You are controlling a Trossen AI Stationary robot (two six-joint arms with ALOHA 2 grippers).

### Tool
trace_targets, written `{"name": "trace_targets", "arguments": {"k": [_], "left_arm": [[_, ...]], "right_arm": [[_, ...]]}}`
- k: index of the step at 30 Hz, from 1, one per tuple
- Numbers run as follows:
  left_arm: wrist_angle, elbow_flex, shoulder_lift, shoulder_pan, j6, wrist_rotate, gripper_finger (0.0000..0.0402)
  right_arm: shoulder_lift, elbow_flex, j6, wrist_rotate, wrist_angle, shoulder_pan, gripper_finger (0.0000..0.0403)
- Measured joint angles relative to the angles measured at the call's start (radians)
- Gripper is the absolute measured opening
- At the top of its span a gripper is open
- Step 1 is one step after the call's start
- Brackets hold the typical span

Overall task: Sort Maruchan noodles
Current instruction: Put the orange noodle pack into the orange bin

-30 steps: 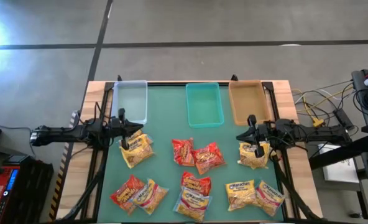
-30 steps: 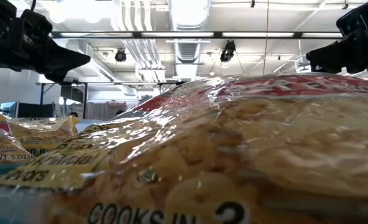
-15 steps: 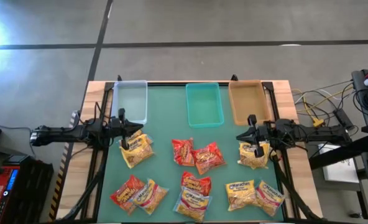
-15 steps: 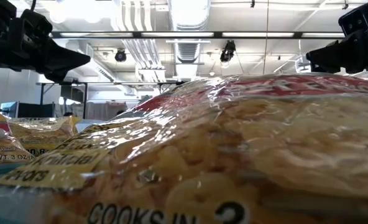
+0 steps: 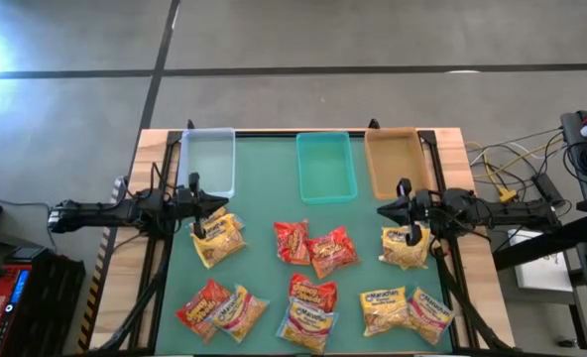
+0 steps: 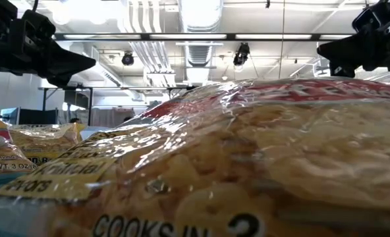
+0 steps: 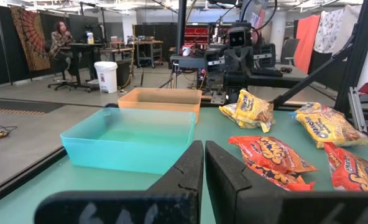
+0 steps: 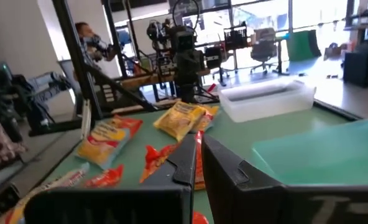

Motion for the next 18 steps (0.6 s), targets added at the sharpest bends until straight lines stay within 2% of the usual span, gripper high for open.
{"name": "trace_targets", "arguments": {"k": [12, 18], "left_arm": [[0.000, 0.000, 0.000, 0.000, 0.000, 0.000, 0.0000], [0.000, 0.000, 0.000, 0.000, 0.000, 0.000, 0.0000]], "right_arm": [[0.001, 0.000, 0.013, 0.000, 0.009, 0.000, 0.0018], [0.001, 0.000, 0.168, -0.003, 0.005, 0.000, 0.0018]]}}
